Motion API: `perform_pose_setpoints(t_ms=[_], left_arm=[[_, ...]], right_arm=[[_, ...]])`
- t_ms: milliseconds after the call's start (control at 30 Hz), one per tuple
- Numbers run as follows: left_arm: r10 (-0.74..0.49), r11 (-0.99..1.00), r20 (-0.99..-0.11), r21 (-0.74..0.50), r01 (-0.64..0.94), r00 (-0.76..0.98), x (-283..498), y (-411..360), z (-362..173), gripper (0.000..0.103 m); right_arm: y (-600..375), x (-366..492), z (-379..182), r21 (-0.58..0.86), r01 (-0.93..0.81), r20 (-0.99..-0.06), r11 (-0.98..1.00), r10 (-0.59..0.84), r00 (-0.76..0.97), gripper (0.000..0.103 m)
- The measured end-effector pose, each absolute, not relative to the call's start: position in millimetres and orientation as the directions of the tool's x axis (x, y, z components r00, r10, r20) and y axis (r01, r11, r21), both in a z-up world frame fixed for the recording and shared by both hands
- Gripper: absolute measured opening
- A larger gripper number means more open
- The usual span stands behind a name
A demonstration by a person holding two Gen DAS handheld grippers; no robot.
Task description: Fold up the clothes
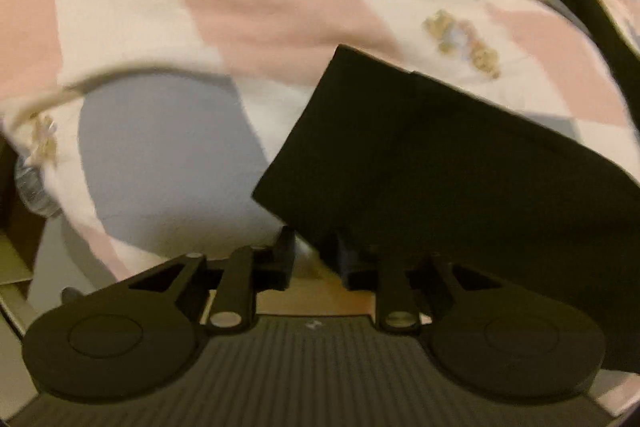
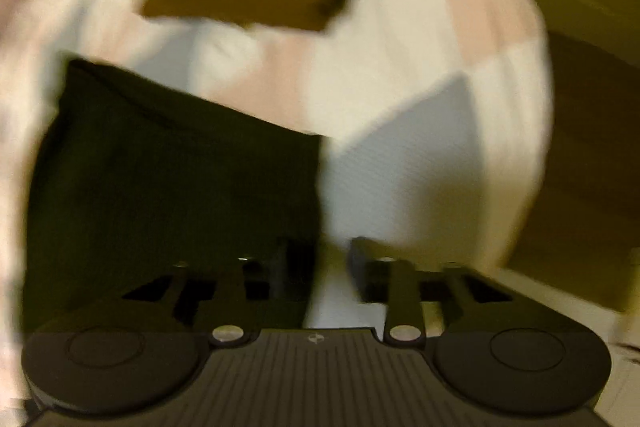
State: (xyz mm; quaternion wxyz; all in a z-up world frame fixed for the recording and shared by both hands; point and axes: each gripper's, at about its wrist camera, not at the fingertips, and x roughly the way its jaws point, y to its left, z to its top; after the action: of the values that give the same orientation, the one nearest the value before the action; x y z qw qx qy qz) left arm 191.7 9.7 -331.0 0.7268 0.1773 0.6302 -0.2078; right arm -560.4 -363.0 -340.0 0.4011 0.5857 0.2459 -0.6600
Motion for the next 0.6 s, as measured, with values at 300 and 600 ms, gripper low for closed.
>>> perform_pose_setpoints(t_ms=[300, 600], left_arm=[[-0.023, 0.858, -0.982, 0.076, 0.508, 0.186, 251.8, 20.8, -260.6, 0.033], [-0.457, 0.8, -0.888, -0.436, 0.413, -0.052, 346.3, -183.2, -268.2, 0.034]], right_arm=[[-368.7, -529.6, -293.6, -0.026, 0.868, -0.95, -0.496, -0.258, -0.176, 0.065], [-366.9, -433.7, -302.7, 0.385, 0.742, -0.911, -0.549, -0.353, 0.212, 0.048]])
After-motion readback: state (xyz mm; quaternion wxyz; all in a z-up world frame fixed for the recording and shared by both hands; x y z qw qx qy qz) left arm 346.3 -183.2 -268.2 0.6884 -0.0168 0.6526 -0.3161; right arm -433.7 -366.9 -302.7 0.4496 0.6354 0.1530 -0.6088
